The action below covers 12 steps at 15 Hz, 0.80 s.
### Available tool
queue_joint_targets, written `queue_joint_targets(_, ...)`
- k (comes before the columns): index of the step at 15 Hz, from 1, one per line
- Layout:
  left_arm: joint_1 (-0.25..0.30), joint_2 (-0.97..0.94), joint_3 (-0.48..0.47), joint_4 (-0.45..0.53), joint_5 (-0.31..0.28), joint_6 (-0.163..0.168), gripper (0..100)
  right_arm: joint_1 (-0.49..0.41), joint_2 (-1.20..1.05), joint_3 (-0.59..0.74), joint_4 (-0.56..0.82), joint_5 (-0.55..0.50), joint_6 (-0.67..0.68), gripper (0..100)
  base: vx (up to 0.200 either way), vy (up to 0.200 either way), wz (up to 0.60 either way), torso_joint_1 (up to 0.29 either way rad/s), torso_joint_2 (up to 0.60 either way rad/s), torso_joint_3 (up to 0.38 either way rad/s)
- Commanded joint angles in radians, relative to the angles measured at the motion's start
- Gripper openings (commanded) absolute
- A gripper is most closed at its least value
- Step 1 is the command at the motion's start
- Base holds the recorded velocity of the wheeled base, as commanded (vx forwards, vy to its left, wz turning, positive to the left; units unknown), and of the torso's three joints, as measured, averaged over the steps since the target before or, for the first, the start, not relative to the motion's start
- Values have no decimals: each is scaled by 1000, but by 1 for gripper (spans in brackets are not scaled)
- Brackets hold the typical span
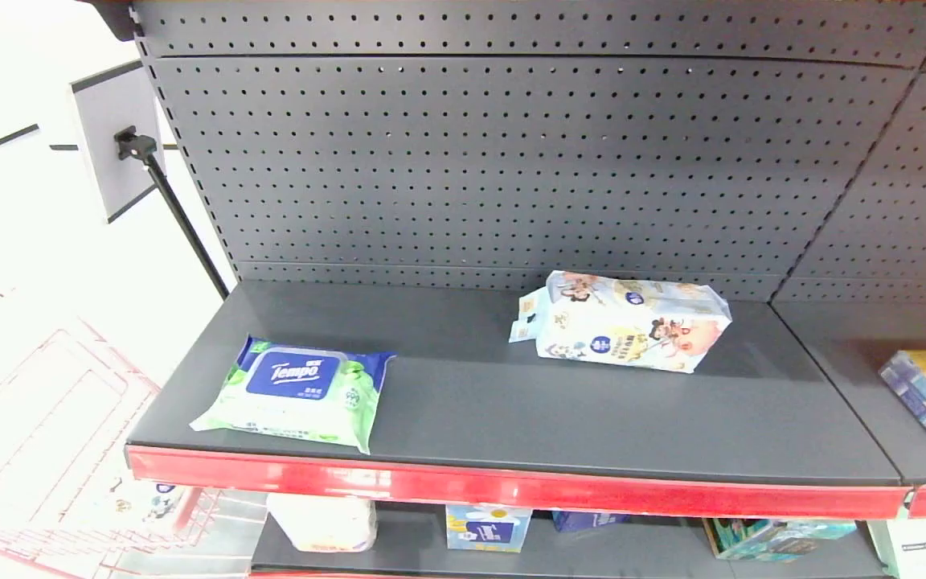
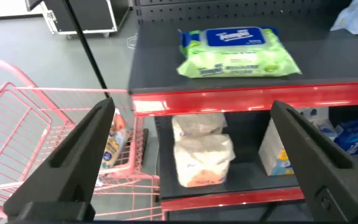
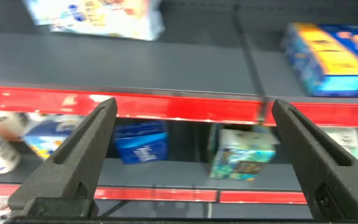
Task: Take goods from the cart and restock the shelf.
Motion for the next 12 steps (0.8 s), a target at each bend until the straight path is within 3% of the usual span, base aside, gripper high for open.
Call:
queue_joint_targets(1, 0, 1, 0, -1, 1, 0, 100, 0, 0, 0, 0, 0, 1, 100, 0, 200, 0, 2, 12, 2)
queue_joint_targets(12, 0, 1, 0, -1, 1, -2, 100, 0, 0, 0, 0, 1, 2, 100, 0, 200, 0, 4, 3, 5)
